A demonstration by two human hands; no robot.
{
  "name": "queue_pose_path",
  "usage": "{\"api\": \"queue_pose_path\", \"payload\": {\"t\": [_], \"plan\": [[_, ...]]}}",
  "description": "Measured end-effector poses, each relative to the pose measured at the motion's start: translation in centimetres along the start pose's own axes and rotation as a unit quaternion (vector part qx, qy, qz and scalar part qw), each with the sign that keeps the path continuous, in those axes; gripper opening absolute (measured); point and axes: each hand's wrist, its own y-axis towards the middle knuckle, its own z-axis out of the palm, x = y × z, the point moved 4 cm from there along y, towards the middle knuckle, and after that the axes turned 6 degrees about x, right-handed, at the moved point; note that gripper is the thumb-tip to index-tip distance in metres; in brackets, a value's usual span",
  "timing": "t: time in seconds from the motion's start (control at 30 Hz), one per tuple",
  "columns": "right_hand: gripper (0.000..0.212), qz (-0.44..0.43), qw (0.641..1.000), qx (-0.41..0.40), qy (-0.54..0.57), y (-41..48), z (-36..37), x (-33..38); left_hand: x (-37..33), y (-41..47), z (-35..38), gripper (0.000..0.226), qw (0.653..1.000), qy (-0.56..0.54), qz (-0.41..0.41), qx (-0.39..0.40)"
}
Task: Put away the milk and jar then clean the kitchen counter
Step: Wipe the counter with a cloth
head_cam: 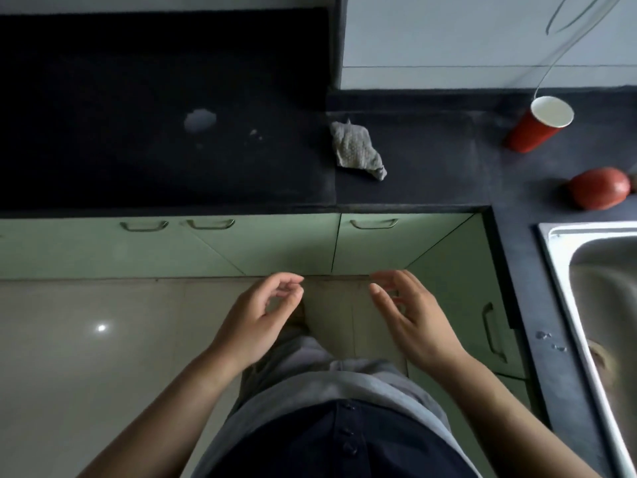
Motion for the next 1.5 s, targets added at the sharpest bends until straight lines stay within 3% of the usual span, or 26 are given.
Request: {"api": "queue_pose_path", "payload": {"t": [0.2, 0.33, 0.47, 0.63, 0.8, 1.0, 1.17, 1.4, 1.5], "plan": [[0.048, 0.035, 0.998, -0.052, 0.003, 9.6, -2.8, 0.3, -1.4, 12.2, -3.9, 0.019, 0.998, 0.035, 0.013, 0.047], [0.038, 0.045, 0.996, -0.071, -0.022, 16.7, -4.5, 1.2, -2.3, 20.0, -6.0, 0.025, 0.987, 0.120, 0.019, 0.107], [0.035, 0.053, 0.993, -0.066, -0.077, 24.0, -5.2, 1.1, -2.4, 25.9, -7.1, 0.039, 0.965, 0.225, 0.061, 0.121], [0.049, 0.056, 0.988, -0.027, -0.144, 30.7, -4.6, 0.5, -1.1, 29.4, -6.9, 0.053, 0.926, 0.357, 0.089, 0.086], [0.049, 0.034, 0.976, 0.023, -0.214, 34.9, -3.5, -0.3, 0.9, 29.8, -5.9, 0.063, 0.882, 0.463, 0.026, 0.086], [0.064, -0.025, 0.955, 0.061, -0.290, 34.4, -2.4, -2.1, 1.1, 29.3, -5.2, 0.063, 0.879, 0.471, 0.001, 0.078], [0.063, -0.064, 0.948, 0.069, -0.303, 33.6, -2.4, -2.9, 0.8, 28.4, -4.7, 0.060, 0.891, 0.451, -0.018, 0.049], [0.058, -0.049, 0.959, 0.089, -0.264, 34.5, -2.4, -2.5, 0.5, 27.9, -5.0, 0.059, 0.908, 0.416, -0.025, 0.053], [0.054, -0.053, 0.969, 0.067, -0.233, 34.6, -2.5, -1.1, 0.5, 27.2, -6.4, 0.059, 0.917, 0.398, -0.015, 0.017]]}}
